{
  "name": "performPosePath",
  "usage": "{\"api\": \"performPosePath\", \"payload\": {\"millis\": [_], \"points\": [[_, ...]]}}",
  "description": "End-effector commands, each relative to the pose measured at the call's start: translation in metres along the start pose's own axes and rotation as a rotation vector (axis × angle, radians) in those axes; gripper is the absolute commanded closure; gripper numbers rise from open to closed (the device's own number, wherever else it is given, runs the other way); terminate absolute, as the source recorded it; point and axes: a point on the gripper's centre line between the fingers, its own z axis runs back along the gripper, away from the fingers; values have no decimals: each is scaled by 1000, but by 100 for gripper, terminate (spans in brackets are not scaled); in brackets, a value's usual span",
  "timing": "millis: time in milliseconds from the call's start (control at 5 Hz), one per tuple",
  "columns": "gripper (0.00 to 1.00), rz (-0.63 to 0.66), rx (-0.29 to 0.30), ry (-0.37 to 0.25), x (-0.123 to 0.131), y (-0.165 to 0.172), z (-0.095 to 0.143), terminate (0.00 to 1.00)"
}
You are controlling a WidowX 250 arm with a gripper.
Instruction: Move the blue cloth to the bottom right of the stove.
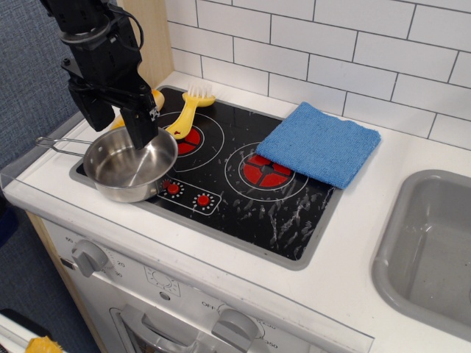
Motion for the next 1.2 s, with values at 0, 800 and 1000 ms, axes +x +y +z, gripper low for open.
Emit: {"api": "performPosePath", "payload": {"millis": [0,800,1000], "points": [[0,0,0,0,0,0,0,0],[0,-92,-17,14,107,-122,-22,0],[0,-95,6,8,125,-137,-33,0]]}}
